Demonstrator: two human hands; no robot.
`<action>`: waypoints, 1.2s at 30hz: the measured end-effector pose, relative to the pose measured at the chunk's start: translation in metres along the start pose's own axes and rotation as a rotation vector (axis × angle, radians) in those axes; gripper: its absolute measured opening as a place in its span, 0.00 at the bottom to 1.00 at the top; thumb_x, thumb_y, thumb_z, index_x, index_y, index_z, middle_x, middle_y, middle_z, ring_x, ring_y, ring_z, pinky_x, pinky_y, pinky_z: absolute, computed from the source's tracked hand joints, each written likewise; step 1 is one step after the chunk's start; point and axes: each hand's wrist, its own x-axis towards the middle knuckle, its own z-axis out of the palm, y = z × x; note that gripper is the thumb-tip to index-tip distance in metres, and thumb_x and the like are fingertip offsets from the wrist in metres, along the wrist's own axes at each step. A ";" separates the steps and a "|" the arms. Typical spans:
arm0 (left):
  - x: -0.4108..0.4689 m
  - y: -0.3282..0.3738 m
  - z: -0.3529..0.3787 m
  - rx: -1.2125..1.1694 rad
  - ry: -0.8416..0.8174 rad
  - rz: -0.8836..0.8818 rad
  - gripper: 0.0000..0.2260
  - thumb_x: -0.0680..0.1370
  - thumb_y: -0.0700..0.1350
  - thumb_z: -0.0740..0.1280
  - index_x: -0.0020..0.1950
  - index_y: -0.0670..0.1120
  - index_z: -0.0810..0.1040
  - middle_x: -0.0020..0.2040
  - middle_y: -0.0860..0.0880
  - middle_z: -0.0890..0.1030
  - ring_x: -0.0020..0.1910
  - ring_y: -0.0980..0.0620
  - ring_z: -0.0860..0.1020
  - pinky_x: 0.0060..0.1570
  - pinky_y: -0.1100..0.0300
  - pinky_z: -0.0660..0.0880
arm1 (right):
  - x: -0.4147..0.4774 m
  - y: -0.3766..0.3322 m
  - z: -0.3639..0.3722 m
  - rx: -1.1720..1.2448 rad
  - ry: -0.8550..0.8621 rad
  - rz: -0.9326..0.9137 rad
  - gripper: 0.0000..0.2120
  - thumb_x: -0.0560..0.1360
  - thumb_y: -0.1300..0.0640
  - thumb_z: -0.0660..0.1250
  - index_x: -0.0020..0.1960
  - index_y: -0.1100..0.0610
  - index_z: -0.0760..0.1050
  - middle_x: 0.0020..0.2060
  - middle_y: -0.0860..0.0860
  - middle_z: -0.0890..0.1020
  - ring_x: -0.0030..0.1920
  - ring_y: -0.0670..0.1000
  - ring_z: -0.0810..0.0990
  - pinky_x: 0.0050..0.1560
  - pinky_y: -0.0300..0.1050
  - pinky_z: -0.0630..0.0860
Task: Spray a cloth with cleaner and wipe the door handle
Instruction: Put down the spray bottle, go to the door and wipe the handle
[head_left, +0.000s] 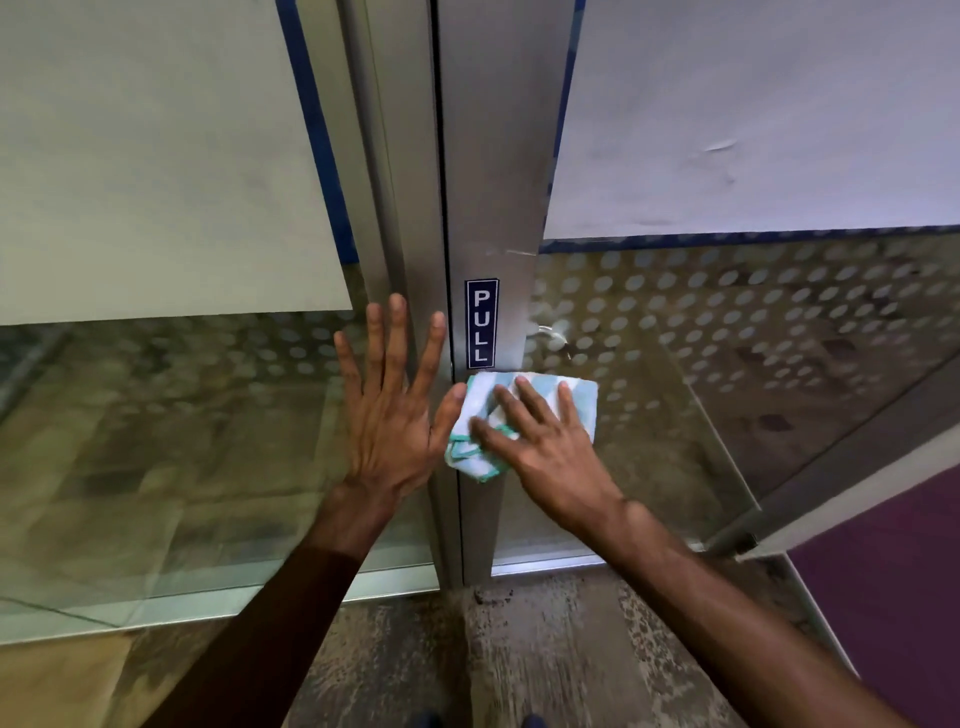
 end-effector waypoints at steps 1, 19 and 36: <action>-0.002 0.000 0.003 0.012 0.002 -0.005 0.31 0.86 0.63 0.47 0.85 0.50 0.48 0.84 0.46 0.36 0.84 0.45 0.37 0.80 0.36 0.38 | 0.003 -0.004 0.004 -0.031 -0.021 0.002 0.27 0.74 0.61 0.57 0.71 0.53 0.76 0.70 0.66 0.76 0.71 0.71 0.74 0.62 0.81 0.70; -0.009 -0.003 0.018 -0.034 -0.024 -0.114 0.31 0.85 0.65 0.46 0.84 0.52 0.45 0.82 0.49 0.28 0.83 0.47 0.33 0.79 0.35 0.38 | 0.027 -0.038 0.034 0.071 0.146 0.318 0.33 0.65 0.60 0.79 0.68 0.60 0.70 0.70 0.66 0.75 0.75 0.67 0.70 0.73 0.74 0.64; -0.005 -0.001 0.032 -0.031 -0.027 -0.110 0.31 0.86 0.65 0.45 0.84 0.53 0.42 0.82 0.49 0.28 0.82 0.47 0.32 0.79 0.35 0.38 | 0.024 0.019 0.052 -0.411 0.388 -0.321 0.12 0.81 0.63 0.60 0.58 0.60 0.81 0.61 0.62 0.82 0.56 0.63 0.83 0.52 0.60 0.81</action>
